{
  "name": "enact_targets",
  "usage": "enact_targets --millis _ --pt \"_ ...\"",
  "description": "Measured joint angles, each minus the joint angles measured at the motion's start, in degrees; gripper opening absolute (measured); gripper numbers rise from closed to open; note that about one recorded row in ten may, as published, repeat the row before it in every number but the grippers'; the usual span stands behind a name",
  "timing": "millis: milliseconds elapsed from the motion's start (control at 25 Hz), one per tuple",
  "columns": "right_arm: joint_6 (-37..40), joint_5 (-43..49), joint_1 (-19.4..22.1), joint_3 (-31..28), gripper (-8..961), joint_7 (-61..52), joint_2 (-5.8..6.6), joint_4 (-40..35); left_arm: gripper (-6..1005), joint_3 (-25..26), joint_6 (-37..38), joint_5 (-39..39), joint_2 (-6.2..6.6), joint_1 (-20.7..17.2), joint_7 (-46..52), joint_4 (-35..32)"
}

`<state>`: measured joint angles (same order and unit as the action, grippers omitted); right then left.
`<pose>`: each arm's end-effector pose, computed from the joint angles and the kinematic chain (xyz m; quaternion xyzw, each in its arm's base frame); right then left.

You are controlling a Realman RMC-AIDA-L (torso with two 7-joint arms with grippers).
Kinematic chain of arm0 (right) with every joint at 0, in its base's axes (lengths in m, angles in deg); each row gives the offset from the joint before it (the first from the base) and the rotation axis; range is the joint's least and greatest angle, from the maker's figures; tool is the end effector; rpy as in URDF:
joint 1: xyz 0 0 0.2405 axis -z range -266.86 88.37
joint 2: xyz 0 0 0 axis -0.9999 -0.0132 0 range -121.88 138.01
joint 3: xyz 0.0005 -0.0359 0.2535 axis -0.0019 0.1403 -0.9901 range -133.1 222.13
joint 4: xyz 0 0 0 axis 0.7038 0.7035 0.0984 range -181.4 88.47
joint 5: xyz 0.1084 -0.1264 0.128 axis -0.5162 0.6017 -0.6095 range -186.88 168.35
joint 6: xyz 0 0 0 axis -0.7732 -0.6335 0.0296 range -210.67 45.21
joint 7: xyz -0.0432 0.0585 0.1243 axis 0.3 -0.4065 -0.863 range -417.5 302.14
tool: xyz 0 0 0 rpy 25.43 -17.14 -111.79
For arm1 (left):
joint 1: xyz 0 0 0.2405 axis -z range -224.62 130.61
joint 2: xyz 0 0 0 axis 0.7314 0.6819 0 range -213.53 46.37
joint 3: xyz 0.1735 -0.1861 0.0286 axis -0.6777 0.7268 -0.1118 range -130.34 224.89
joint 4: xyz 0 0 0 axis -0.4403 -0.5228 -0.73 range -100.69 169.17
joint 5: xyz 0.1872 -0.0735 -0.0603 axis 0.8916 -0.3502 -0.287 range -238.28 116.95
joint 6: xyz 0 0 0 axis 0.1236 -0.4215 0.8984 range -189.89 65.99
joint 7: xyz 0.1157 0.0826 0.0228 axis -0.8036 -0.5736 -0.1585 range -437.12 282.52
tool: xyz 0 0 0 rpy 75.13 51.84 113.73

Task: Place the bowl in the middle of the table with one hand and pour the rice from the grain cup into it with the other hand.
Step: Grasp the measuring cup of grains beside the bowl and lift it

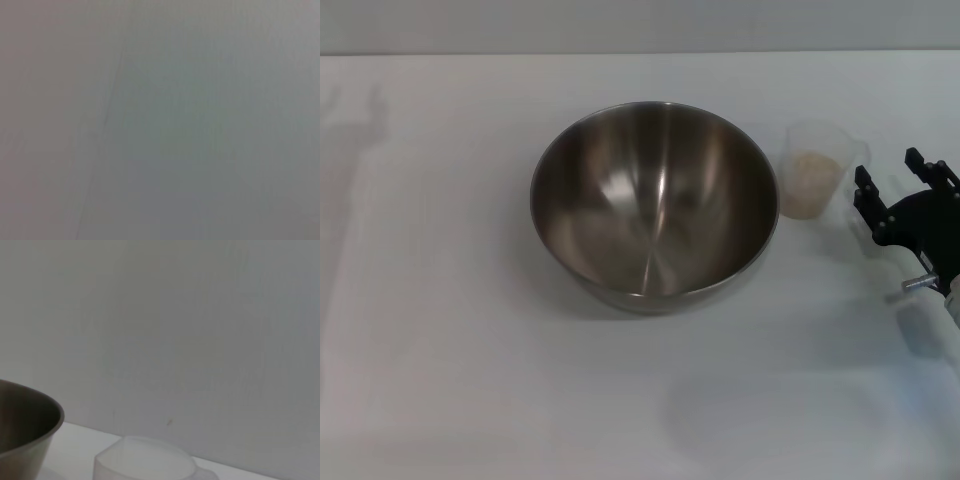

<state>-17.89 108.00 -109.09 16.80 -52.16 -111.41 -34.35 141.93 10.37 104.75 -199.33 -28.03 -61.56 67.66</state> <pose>0.3413 0.2892 -0.0518 -0.7565 0.1907 0.2023 0.5920 -0.2784 0.3568 0.1184 -0.5408 -0.1018 -0.4837 0.6806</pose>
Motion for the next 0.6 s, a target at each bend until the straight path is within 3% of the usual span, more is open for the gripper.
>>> enact_targets --millis 600 --pt "-1.5 -0.4 -1.5 -1.0 607 -0.1 0.12 -0.7 483 0.1 0.8 0.0 0.00 -0.2 0.0 -0.2"
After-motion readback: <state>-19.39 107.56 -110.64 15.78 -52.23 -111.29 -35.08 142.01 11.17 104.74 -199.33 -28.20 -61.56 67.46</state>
